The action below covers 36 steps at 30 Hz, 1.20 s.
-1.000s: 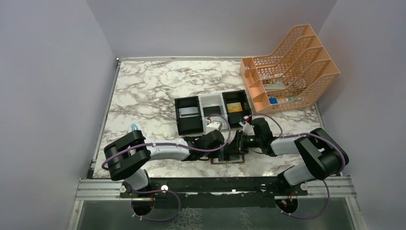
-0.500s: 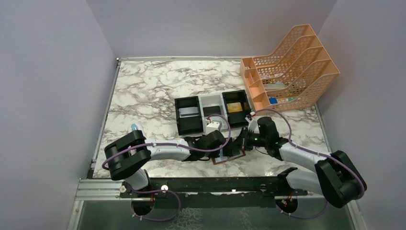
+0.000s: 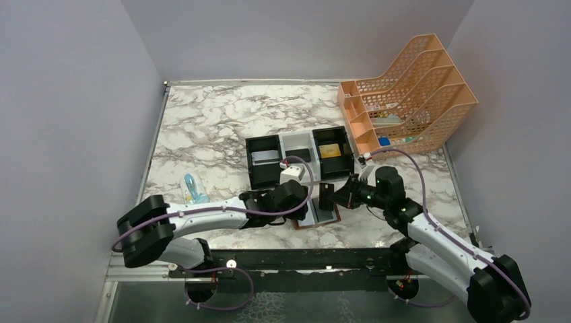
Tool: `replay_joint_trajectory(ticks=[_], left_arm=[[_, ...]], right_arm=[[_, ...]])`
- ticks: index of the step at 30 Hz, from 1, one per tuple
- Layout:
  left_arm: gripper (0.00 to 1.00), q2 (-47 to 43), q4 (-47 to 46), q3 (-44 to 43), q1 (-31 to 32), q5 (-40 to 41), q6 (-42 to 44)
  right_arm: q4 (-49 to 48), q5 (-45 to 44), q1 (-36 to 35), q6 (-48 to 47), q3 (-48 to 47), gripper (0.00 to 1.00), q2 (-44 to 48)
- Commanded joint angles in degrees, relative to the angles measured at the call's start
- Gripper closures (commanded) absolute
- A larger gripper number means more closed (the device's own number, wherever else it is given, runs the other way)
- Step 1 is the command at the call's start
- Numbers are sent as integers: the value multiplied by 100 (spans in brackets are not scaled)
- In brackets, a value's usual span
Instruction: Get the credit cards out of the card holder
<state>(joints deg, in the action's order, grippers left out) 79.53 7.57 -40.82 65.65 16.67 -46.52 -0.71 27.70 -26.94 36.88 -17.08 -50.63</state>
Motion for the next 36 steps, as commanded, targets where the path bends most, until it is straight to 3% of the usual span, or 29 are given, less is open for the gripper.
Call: replay_joint_trajectory(ticks=[1, 9, 18, 25, 36], left_arm=[[38, -708, 462, -198, -63, 287, 437], [2, -2101, 1538, -54, -536, 369, 649], [1, -2870, 2727, -173, -1029, 649, 1070], [1, -3030, 2736, -125, -1032, 860, 978], [1, -3609, 2887, 23, -1036, 1071, 750]], right_arm=[[-48, -247, 5, -471, -32, 99, 498], [-79, -65, -4, -592, -85, 99, 539], [403, -434, -2, -636, -303, 99, 637], [1077, -766, -4, -878, -455, 99, 943], [1228, -867, -3, -713, -872, 99, 1133]])
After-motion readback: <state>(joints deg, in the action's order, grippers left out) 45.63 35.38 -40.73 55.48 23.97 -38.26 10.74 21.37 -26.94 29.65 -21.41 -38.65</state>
